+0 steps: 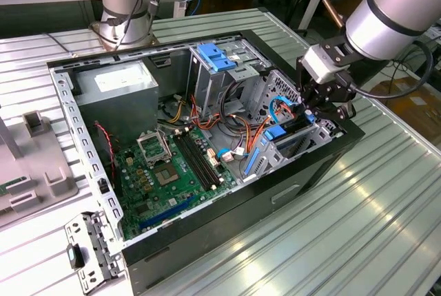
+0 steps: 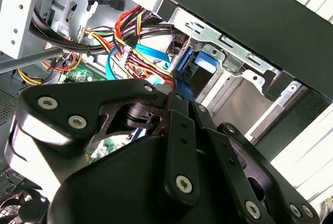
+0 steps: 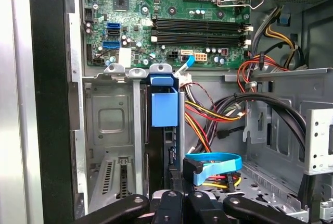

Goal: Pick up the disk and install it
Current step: 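Insert the first disk wire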

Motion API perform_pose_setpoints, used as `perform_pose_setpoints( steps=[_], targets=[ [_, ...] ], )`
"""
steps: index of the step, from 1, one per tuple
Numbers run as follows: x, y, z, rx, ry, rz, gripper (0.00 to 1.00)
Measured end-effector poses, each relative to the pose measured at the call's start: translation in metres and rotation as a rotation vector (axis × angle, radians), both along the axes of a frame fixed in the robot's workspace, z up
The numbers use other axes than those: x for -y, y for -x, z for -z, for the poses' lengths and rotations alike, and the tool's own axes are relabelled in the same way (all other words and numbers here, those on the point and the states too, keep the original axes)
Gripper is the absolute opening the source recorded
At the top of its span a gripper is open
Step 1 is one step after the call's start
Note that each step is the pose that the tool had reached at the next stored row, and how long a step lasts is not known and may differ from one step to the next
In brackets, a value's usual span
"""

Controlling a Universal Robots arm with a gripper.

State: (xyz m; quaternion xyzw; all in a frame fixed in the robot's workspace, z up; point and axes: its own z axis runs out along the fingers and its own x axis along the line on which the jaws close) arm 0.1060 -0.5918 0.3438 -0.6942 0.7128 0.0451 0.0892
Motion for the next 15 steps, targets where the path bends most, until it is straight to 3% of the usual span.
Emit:
perform_pose_setpoints(
  steps=[2, 15],
  targets=[
    [0.0001, -0.0001, -0.0014, 0.0001, -0.0006, 0.000, 0.11],
    [0.0000, -0.0042, -0.0218, 0.0001, -0.0223, 0.000, 0.11]
  ],
)
